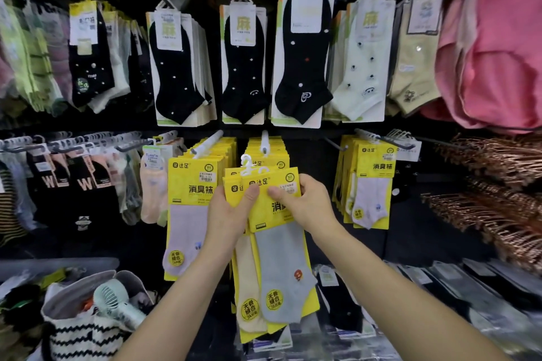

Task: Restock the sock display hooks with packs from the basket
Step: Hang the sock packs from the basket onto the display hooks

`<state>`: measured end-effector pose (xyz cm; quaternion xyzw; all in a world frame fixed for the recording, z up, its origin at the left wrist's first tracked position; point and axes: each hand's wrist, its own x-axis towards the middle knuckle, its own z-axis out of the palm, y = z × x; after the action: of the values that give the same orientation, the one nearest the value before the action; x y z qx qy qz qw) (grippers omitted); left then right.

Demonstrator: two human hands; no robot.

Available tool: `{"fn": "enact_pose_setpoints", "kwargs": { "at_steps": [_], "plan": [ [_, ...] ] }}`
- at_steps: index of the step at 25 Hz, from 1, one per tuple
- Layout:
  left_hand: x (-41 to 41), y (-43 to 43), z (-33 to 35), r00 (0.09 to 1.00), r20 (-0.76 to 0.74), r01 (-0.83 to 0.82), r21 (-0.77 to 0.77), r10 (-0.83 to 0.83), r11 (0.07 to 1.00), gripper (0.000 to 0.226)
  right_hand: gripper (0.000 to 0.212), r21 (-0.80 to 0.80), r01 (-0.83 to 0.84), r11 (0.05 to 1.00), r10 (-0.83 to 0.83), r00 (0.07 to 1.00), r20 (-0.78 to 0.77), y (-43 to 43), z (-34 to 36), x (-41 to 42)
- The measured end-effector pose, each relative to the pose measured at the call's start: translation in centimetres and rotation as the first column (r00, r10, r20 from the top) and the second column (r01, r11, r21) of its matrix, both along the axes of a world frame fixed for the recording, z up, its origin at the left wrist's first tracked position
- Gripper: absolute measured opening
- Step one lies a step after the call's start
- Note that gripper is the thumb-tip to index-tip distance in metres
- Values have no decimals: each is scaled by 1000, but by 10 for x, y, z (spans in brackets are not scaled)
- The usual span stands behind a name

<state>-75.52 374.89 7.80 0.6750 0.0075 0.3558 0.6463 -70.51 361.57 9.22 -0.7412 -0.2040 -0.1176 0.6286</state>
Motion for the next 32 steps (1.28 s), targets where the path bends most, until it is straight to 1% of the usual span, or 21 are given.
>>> {"fn": "enact_pose_setpoints", "kwargs": {
  "at_steps": [2,5,7,9,11,14,15,19,24,27,30,32],
  "plan": [
    [3,5,-2,1000,-13,18,-2,-18,1000,12,18,41,-3,999,4,999,-36,-5,-1,3],
    [5,11,-2,1000,-24,-4,-5,4,1000,16,4,90,-9,996,15,998,-67,-7,-4,9],
    [4,18,-1,999,-9,-53,-8,53,999,21,3,136,50,989,-38,995,-89,-9,-5,16],
    [2,31,1,994,25,-110,-5,111,994,16,10,147,126,981,-107,986,-130,-12,-7,28],
    [-1,44,3,989,34,-144,11,143,990,13,13,113,160,981,-143,979,-147,-10,-8,38],
    [-4,60,4,988,17,-155,25,154,988,29,8,80,175,981,-165,979,-123,5,-1,49],
    [-6,63,4,987,21,-160,32,159,987,30,8,78,180,981,-170,979,-116,11,3,52],
    [-8,73,3,988,26,-154,65,153,986,23,12,12,196,981,-194,978,-73,31,9,63],
    [-2,66,4,988,3,-152,57,153,987,27,25,-81,226,971,-227,974,-6,38,4,67],
    [1,55,5,990,-6,-137,37,138,990,7,26,-118,219,968,-218,976,23,35,1,66],
    [3,47,6,993,3,-119,20,119,993,6,25,-155,229,961,-232,973,-1,32,2,62],
    [4,44,7,995,-7,-100,7,100,995,12,33,-161,302,940,-299,953,41,28,-1,55]
  ]
}}
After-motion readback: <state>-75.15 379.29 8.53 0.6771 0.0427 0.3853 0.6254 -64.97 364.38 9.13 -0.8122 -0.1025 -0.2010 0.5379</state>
